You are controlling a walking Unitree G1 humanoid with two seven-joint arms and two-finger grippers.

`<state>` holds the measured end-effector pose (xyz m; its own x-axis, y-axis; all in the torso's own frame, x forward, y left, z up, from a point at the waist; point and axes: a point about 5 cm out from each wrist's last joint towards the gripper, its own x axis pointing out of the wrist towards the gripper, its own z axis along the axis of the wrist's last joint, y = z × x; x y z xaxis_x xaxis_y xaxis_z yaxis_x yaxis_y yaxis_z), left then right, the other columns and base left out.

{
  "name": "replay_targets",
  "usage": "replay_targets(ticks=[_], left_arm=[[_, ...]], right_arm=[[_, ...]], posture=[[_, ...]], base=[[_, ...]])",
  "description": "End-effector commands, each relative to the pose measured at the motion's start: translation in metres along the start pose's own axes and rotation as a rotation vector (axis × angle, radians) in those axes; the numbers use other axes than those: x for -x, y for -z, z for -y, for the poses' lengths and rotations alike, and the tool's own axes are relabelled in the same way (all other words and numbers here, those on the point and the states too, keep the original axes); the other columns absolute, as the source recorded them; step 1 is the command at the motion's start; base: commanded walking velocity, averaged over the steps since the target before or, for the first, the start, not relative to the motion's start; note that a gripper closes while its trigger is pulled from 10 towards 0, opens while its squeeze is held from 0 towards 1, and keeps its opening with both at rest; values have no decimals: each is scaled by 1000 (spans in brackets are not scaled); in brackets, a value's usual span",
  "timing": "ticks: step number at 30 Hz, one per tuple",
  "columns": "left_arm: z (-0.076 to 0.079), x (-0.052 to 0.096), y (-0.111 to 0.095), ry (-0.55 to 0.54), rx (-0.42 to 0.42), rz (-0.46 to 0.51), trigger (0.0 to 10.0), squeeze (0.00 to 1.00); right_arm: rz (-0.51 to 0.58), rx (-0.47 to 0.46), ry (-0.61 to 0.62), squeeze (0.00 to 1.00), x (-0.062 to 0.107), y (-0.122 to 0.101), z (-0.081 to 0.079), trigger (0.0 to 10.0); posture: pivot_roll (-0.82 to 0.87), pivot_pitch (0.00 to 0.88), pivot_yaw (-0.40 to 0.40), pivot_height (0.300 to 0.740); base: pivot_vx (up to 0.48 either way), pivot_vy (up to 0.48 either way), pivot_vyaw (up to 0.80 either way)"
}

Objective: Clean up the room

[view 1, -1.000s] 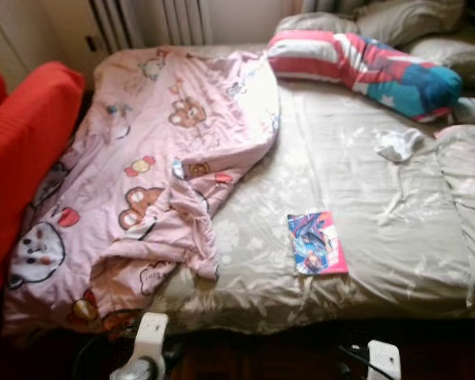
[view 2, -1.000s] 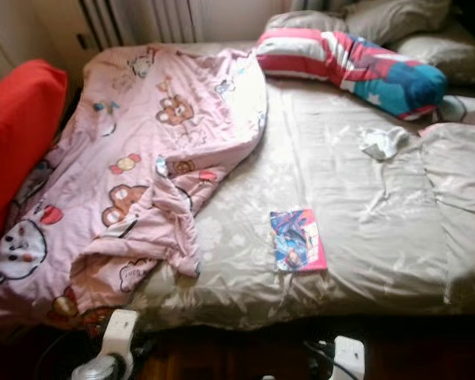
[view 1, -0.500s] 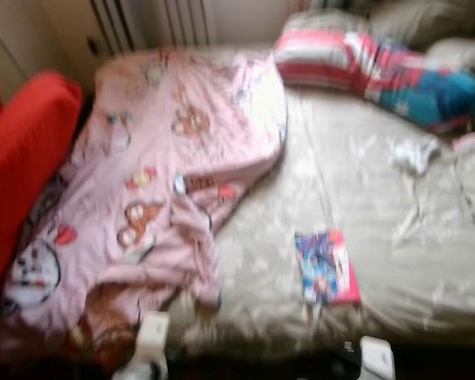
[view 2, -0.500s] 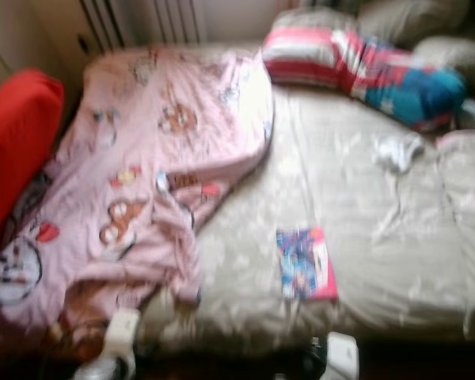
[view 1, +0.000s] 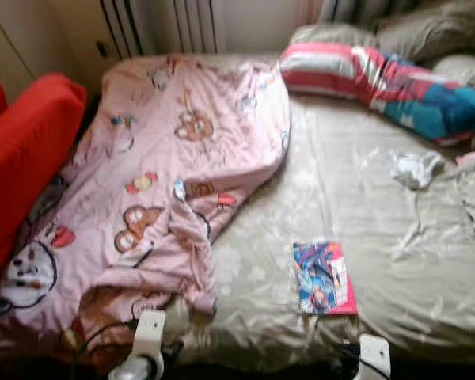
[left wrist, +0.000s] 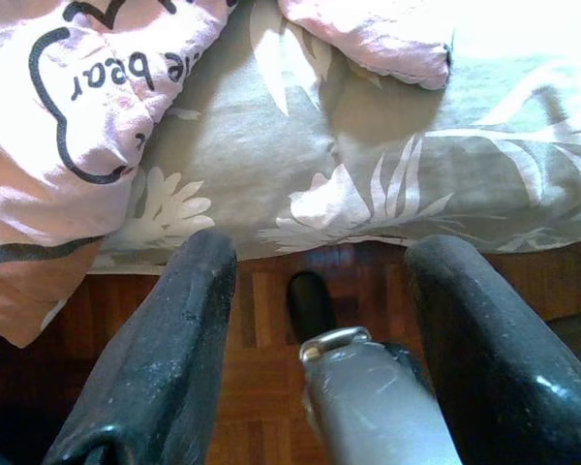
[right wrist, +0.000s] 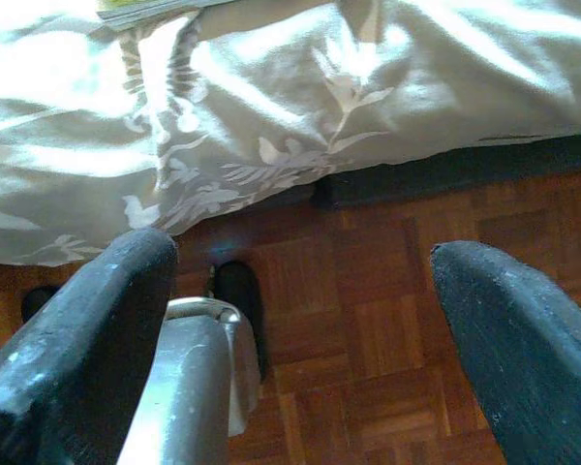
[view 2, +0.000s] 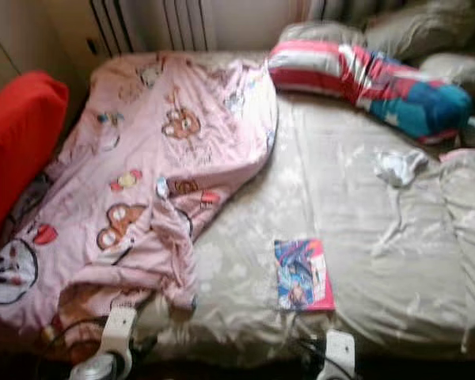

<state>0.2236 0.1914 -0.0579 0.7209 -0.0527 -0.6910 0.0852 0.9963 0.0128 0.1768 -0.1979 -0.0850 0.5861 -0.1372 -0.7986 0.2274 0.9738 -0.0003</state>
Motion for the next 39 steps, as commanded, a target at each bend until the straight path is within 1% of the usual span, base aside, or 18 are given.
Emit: replay_targets(ticks=[1, 13, 16, 20, 30, 39], left_arm=[[0, 2, 6, -1, 16, -16, 10000, 0], [-1, 1, 4, -8, 16, -12, 10000, 0], [-1, 1, 5, 4, -9, -13, 10000, 0], [-1, 1, 5, -2, -18, -12, 10000, 0], [-2, 2, 6, -9, -15, -15, 10000, 0], [-3, 2, 6, -11, -10, -14, 10000, 0]], right_arm=[[-29, -6, 1, 0, 2, 10, 0, 10000], [-29, -7, 3, 0, 2, 10, 1, 10000], [-28, -9, 5, 0, 2, 9, 1, 10000], [-38, -16, 14, 0, 2, 10, 3, 10000], [-50, -2, 10, 0, 2, 13, 4, 10000], [-33, -6, 9, 0, 2, 11, 4, 10000]], posture=[[-63, 132, 23, 740], [-61, 143, 20, 740], [-63, 150, 20, 740], [-66, 157, 20, 740], [-64, 175, 19, 740], [-67, 189, 19, 740]], base=[[0, 0, 0], [0, 0, 0], [0, -160, 0], [0, -480, -116], [0, -480, -779], [0, -478, 0]])
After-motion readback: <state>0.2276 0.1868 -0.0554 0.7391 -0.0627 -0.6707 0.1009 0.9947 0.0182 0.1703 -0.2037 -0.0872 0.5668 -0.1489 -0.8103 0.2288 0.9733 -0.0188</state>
